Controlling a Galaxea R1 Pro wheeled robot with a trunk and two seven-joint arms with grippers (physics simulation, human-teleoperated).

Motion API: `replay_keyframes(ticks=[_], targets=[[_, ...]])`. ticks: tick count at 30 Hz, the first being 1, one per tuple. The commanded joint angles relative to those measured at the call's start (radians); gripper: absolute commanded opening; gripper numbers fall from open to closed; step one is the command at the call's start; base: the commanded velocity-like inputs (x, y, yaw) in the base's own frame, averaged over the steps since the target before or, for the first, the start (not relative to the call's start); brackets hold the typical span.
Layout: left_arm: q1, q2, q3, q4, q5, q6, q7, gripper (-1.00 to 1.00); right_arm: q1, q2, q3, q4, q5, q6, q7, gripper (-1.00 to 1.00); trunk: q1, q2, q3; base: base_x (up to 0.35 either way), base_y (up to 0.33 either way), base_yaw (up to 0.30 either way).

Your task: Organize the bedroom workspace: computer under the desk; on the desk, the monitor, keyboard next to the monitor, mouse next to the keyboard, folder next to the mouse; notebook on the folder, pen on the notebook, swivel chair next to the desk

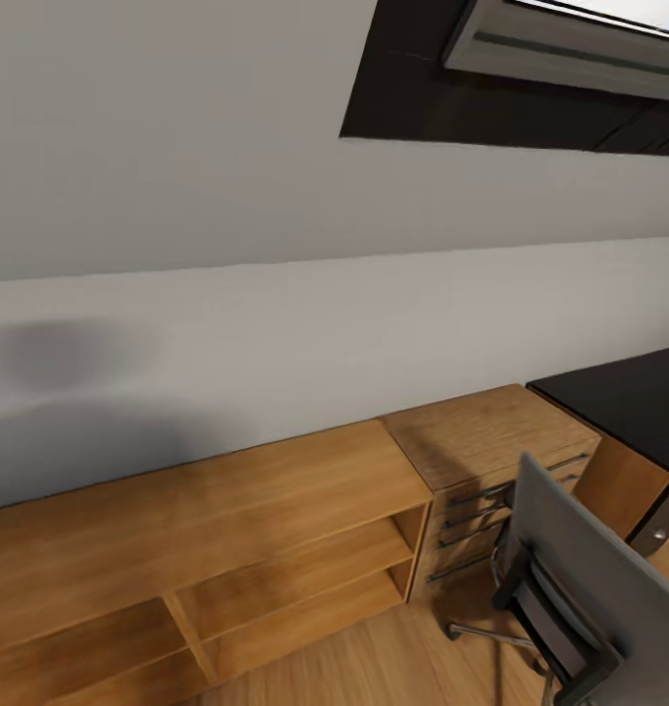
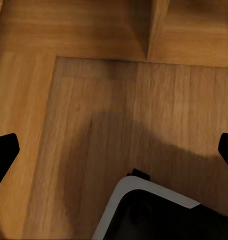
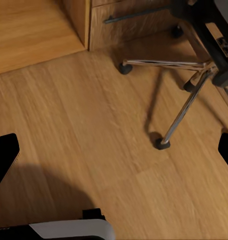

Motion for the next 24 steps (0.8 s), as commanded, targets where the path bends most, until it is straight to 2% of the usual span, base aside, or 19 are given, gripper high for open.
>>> replay_keyframes(ticks=[1, 9, 24], targets=[[0.0, 0.0, -0.007, 0.0, 0.002, -0.002, 0.006, 1.0, -0.001, 0.0, 0.008, 0.0, -0.001, 0.0, -0.009, 1.0, 0.001, -0.002, -0.001, 0.271, 0.233, -0.282], [0.0, 0.001, -0.003, 0.0, 0.005, -0.002, 0.008, 1.0, -0.001, 0.0, 0.008, 0.0, -0.001, 0.0, -0.009, 1.0, 0.001, -0.002, 0.003, 0.218, 0.19, -0.282], [0.0, 0.0, -0.001, 0.0, 0.007, -0.002, 0.008, 1.0, -0.001, 0.0, 0.008, 0.0, -0.001, 0.0, -0.009, 1.0, 0.001, -0.002, 0.011, 0.022, 0.019, -0.289]])
